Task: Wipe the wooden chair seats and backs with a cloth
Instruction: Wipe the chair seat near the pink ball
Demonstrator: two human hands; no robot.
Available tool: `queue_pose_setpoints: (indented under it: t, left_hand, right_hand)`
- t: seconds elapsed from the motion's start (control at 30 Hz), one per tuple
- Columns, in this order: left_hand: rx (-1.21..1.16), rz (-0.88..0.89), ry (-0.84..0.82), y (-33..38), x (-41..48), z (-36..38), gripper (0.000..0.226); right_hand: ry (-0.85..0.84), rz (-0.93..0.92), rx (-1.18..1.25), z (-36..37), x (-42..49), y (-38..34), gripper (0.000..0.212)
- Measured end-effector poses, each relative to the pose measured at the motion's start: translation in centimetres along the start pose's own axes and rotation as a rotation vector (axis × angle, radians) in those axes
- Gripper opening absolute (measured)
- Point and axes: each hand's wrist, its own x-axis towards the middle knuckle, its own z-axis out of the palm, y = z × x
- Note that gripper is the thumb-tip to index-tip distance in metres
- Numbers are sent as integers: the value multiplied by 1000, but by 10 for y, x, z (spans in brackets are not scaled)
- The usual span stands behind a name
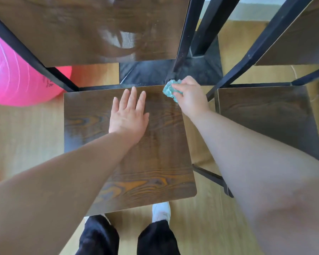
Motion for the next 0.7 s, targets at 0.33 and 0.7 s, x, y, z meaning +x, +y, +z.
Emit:
queue_pose_setpoints:
  t: [0.33,0.7]
  left_hand:
    - [68,57,-26,-4,13,5,64]
    - [64,25,-78,-9,-16,13,64]
  right_hand:
    - [-72,240,124,18,13,2,20]
    - [-230,103,118,6,-107,11,17]
